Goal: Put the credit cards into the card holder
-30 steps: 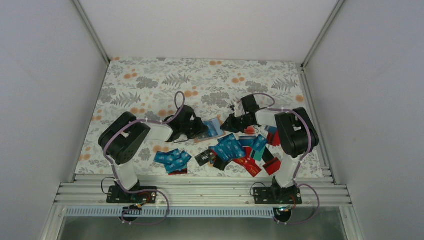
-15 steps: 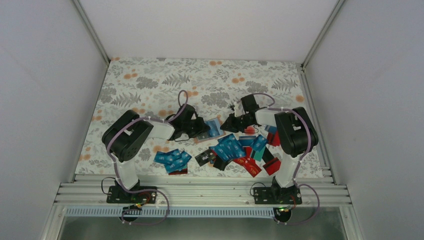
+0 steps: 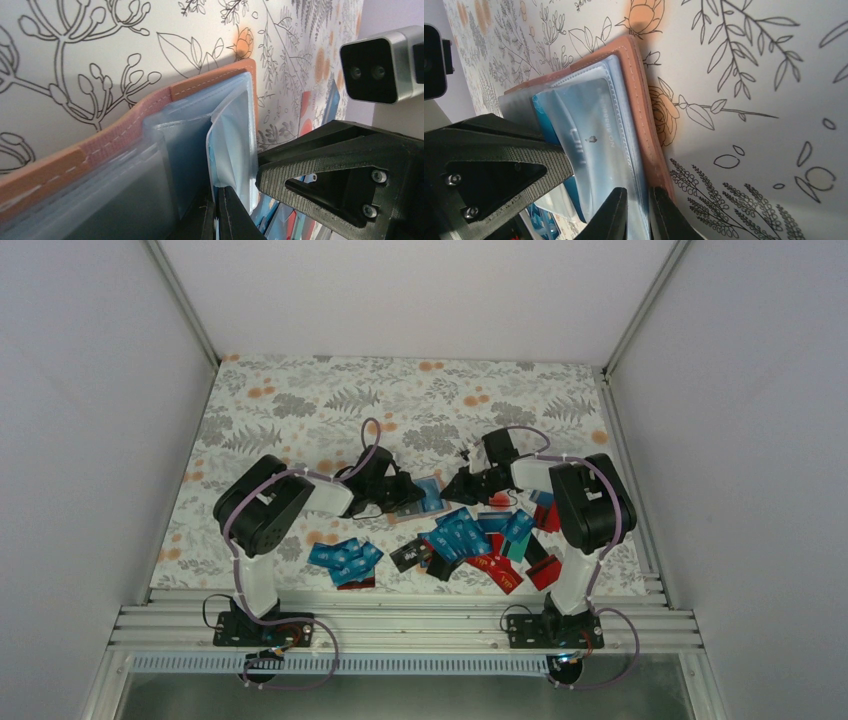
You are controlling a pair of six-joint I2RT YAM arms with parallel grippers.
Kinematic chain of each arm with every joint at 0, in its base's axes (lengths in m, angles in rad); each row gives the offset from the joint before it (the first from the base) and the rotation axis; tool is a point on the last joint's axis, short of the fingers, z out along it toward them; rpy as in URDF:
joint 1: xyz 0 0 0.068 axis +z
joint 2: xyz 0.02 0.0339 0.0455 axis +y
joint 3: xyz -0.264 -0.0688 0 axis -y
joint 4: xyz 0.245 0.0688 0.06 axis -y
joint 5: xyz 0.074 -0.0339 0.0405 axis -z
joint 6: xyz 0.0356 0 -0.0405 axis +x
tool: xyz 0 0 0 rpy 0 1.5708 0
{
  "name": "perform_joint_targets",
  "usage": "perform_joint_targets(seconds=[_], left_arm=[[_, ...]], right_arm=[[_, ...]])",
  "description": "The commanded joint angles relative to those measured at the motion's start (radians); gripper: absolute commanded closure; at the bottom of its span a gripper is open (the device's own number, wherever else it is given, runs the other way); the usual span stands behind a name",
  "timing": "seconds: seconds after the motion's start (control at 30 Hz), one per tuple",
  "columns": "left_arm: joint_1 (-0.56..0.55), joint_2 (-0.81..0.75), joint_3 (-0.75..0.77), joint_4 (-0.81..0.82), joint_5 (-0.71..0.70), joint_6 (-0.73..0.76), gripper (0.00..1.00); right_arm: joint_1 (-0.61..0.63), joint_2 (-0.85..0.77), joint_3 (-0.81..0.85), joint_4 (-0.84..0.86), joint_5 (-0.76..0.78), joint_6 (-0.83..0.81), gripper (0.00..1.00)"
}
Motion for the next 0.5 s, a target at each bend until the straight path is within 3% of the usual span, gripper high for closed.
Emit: perform_joint_targets(seconds=[0.0, 0.23, 0.47], left_arm=[[-0.018, 0.049, -0.025, 0.03, 0.022, -0.003, 0.97], [-0.019, 0.036, -0.051, 0.062, 0.04, 0.013, 0.95], [-0.029, -0.049, 0.034, -0.283, -0.063, 0.141, 0.63]], right_arm=[[0.012, 0.018, 0.002, -0.028, 0.058, -0.019, 0.83], [0.009, -0.054, 0.001, -0.065, 0.083, -0.024, 0.65], [0.002, -0.105, 0.009, -0.1, 0.12, -0.038, 0.59]])
